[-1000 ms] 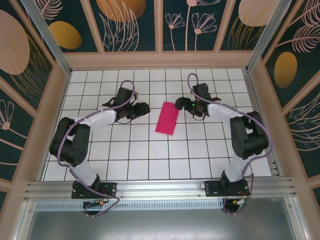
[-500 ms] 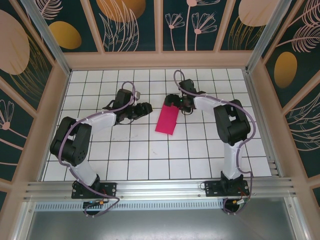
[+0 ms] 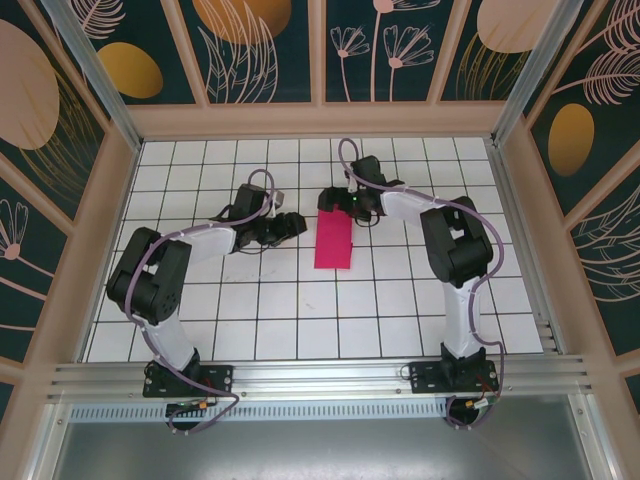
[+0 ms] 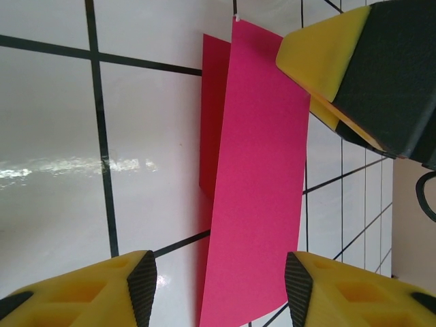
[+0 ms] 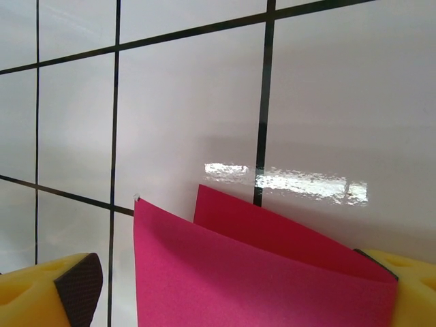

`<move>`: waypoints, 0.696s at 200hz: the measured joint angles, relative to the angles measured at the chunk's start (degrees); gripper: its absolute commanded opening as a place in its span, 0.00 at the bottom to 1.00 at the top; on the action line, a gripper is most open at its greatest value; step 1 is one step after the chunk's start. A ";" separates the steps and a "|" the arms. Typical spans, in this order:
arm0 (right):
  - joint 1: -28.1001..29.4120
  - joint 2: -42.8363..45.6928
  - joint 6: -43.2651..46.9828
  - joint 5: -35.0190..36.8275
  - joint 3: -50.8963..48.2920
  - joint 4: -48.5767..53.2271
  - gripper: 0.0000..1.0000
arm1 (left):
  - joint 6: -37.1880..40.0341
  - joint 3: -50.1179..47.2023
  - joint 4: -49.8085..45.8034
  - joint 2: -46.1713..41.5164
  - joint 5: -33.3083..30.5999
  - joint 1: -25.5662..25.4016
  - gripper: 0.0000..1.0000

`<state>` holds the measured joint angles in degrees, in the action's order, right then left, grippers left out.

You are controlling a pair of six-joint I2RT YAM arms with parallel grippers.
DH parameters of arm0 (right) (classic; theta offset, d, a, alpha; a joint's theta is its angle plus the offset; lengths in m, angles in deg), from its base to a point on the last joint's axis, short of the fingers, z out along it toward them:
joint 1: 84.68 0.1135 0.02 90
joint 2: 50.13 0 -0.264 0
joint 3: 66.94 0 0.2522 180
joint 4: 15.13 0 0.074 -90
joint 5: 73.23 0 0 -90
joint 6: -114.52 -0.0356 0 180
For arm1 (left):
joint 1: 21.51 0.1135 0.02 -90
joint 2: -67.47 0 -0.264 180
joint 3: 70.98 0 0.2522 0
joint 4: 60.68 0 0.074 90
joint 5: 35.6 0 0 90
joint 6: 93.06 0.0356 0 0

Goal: Fold a paper plane with a square sheet of paper (fold left side to right side)
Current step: Rotate the paper at the center of the table, then third fold the triangle at the center of the table.

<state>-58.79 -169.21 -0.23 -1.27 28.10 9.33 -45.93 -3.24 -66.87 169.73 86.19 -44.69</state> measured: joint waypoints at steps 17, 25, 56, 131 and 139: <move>-0.90 0.20 0.70 0.76 -0.31 0.20 0.96 | -0.57 0.00 1.20 1.16 1.66 0.00 0.55; -1.46 0.81 0.96 1.31 -1.07 0.15 0.96 | -0.76 0.00 2.10 1.86 2.60 0.00 0.55; -4.07 8.20 2.43 2.36 -8.46 -0.11 0.96 | -1.20 0.00 4.11 4.61 5.49 0.00 0.55; -5.60 28.50 3.87 1.03 -27.12 -5.57 0.95 | -1.38 4.61 5.95 10.47 10.10 -0.39 0.54; -5.60 30.08 3.89 0.90 -28.65 -5.81 0.95 | -1.40 5.22 5.97 10.99 10.43 -0.44 0.54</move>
<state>-64.39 -139.14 3.66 -0.37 -0.55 3.52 -47.33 1.98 -60.90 180.72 96.61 -45.12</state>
